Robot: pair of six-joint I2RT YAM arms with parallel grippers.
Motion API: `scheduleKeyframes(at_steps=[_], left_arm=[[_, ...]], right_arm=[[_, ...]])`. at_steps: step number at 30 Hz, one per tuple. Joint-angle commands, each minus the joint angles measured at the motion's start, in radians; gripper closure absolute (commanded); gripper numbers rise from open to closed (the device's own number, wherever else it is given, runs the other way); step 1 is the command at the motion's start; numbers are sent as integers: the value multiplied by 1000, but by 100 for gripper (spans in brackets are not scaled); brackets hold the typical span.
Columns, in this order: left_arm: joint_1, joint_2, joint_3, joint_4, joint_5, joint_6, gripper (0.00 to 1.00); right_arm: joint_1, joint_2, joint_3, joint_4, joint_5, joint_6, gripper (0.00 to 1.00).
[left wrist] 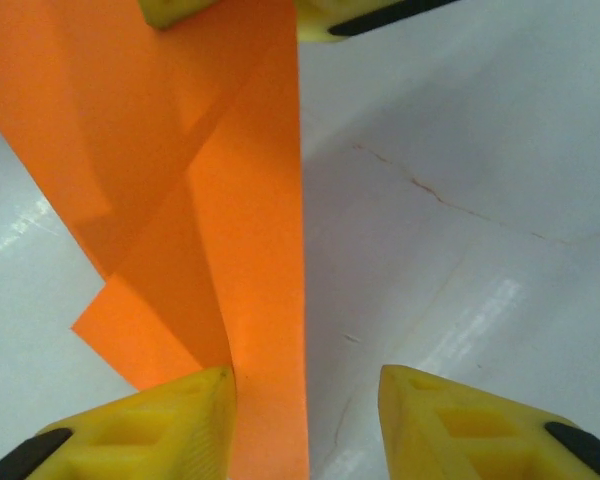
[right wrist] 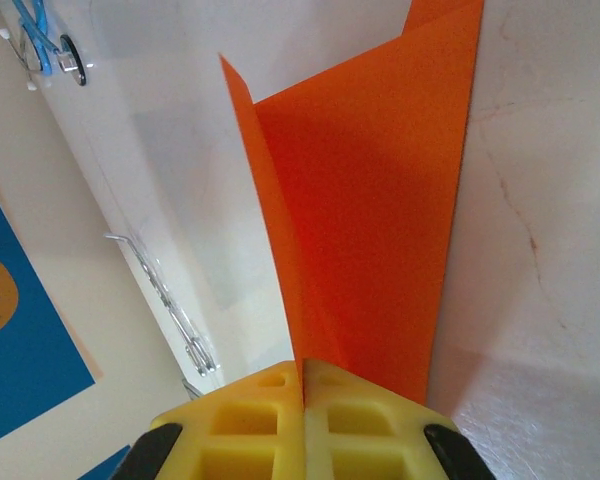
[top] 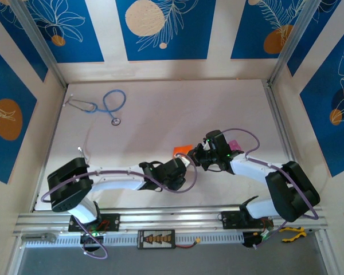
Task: Fold a paper plane with a square sheet of paper (pick it up from the middle)
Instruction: Fold the wing for the fifth time at the center of the table.
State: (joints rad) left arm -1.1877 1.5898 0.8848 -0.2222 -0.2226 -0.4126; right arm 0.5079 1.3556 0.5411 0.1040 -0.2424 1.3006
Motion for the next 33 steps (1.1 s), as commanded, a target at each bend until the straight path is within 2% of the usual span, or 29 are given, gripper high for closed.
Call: scheduleKeyframes(at_steps=[1,14,24,26,30,33], left_arm=[[-10,29,25,-31,-67,-13,62],[-12,42,19,-30,-91,-10,76],[-12,55,26,-39,-89,4,81],[-13,57,28,-40,-91,8,80],[-13,55,29,-47,-101,14,71],[-13,54,31,-48,-107,17,71]], right_arm=[[-5,-23,-12,-16,-3,12,100],[-6,-15,-12,-18,-5,13,100],[-6,-13,-12,-18,-6,14,100],[-6,-16,-10,-18,-6,12,100],[-8,-14,-9,-18,-8,11,100],[-8,-14,-6,-18,-11,11,100]])
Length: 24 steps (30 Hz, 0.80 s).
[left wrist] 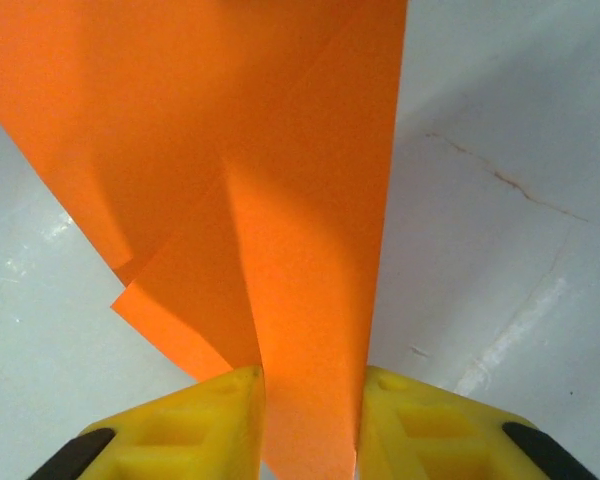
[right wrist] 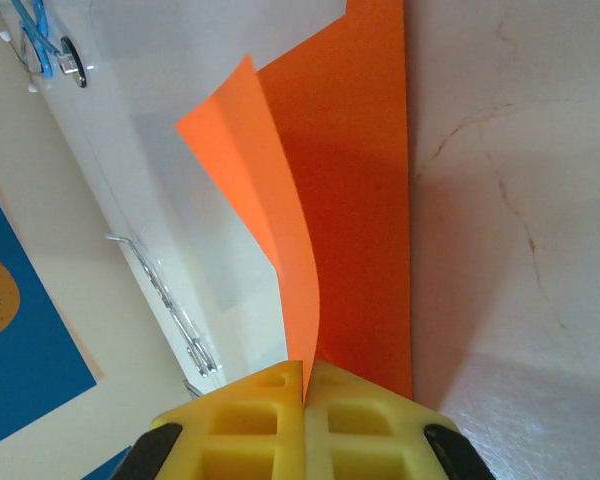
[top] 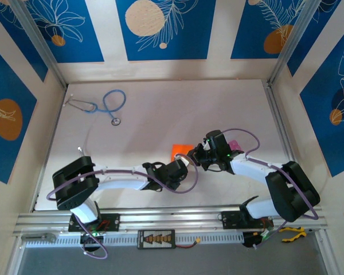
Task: Fold a paper plane with a square sheet of paper (pick it up from the middle)
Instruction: Fold the wing for the fifth time at the center of the table.
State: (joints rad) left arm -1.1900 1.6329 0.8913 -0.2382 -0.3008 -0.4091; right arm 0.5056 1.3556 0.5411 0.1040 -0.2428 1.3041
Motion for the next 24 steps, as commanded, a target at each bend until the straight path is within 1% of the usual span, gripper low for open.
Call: scheduleKeyframes(at_steps=[1,5,15,18,20,23,24], left_arm=[[-11,13,24,-32,-28,15,71],[-11,17,27,-35,-27,17,74],[-11,10,20,-17,-21,18,88],[-10,14,19,-12,-16,6,89],[-10,16,14,-3,-7,-4,90],[-7,22,5,10,13,-22,92],[-6,22,1,18,20,-27,93]], right_arm=[[-7,-12,-5,-18,-10,7,100],[-7,-12,-5,-17,-9,7,100],[-9,-10,1,-37,-15,-14,100],[-10,-22,13,-78,-7,-47,91],[-16,-31,19,-120,0,-75,83],[-34,-61,23,-193,22,-123,65],[-45,-77,22,-220,32,-137,63]])
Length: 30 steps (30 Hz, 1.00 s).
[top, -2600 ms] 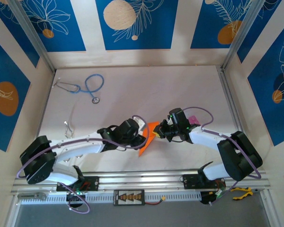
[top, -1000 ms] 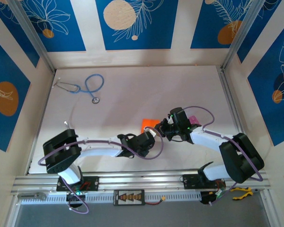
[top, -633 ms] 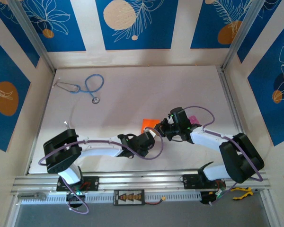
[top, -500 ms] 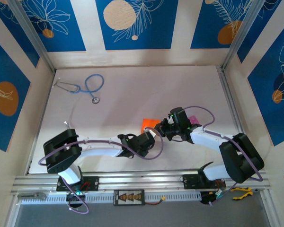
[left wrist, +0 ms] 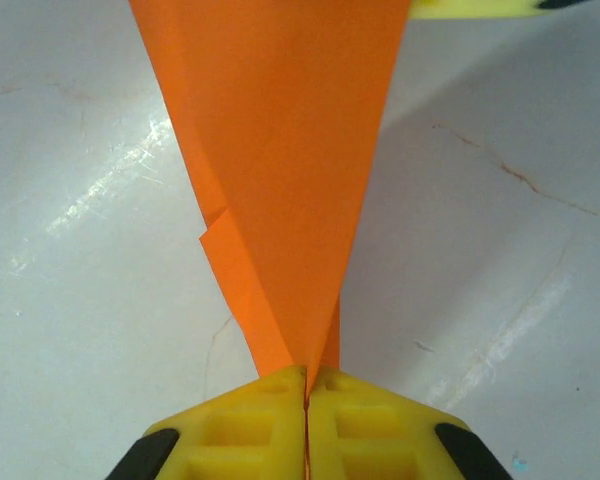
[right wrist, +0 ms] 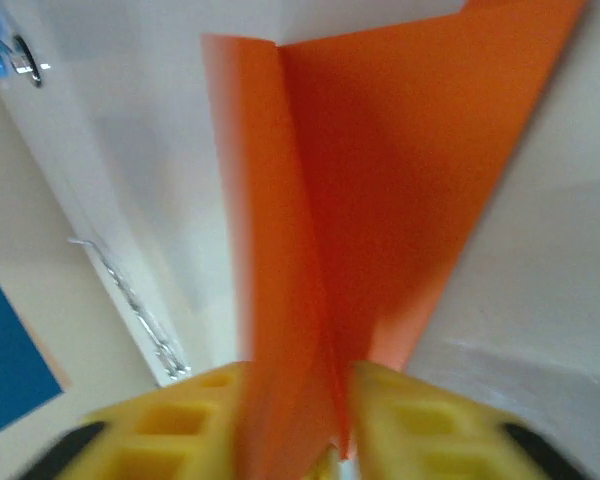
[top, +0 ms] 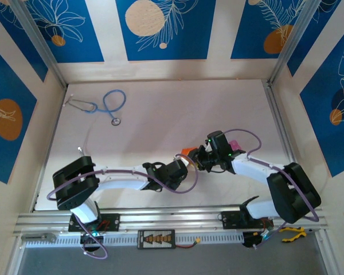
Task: Fold a paper plane with a square sheet of paper (pick it up from the middle)
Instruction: Fold the wing for the fifth time at the center of the table.
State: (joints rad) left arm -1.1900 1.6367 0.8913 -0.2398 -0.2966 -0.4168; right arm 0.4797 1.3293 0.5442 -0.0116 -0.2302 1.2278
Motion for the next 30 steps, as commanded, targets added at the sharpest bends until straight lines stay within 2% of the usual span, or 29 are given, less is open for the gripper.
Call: scheduleKeyframes(at_steps=[1,9,18,26,30], left_arm=[[-4,18,-4,31,26,-26,93],[34,38,-32,116,173,-50,93],[132,87,-101,347,481,-119,93],[192,165,-131,528,687,-208,95],[212,203,-140,610,750,-274,96]], right_arm=[[-31,-69,15,-124,26,-72,62],[-117,-191,-12,-222,22,-141,57],[-144,-220,-48,-215,-49,-189,59],[-145,-192,-76,-171,-118,-236,66],[-144,-164,-75,-148,-152,-267,78]])
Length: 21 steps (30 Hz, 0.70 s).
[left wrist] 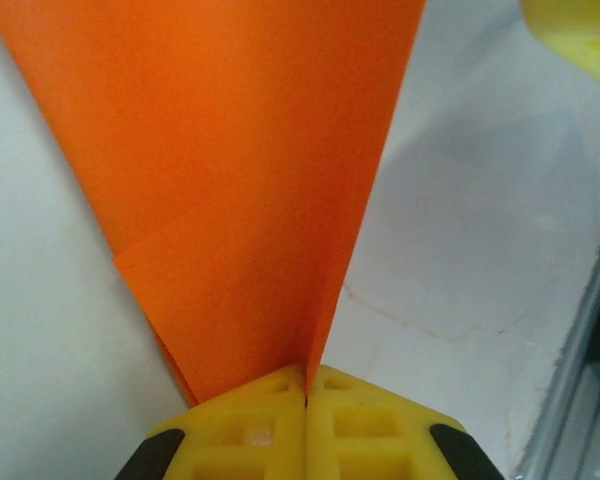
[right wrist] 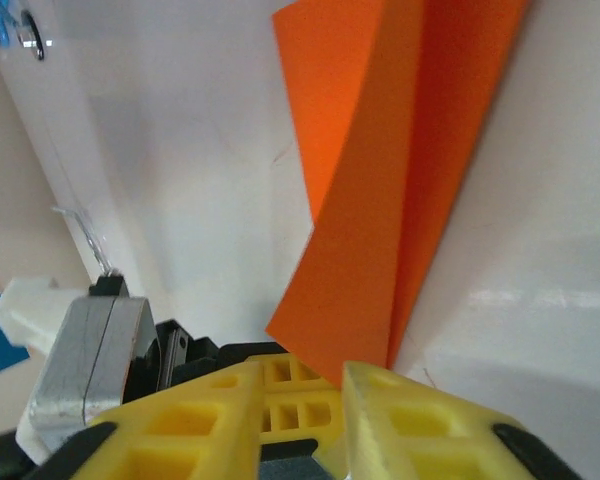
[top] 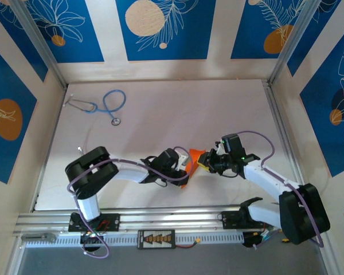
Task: Fold a paper plane with a square sheet of paper (pick it up from the middle)
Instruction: Fold the wing for the fifth time at the center of the table.
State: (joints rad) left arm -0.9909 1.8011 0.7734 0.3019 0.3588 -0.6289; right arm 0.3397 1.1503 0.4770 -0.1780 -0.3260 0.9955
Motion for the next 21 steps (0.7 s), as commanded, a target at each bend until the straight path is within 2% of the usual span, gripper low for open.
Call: scheduleKeyframes(at_steps=[1,7,13,21], left_arm=[[19,48,-23,81,105,-80,96],[51,77,-49,177,160,-192,98],[71,101,-76,272,192,-268,100],[80,119,-104,319,199,-323,100]], right_arm=[[-4,22,-8,25,-61,-44,82],[7,67,-10,73,-78,-79,94],[24,154,0,152,-112,-86,96],[26,279,21,260,-133,-76,98]])
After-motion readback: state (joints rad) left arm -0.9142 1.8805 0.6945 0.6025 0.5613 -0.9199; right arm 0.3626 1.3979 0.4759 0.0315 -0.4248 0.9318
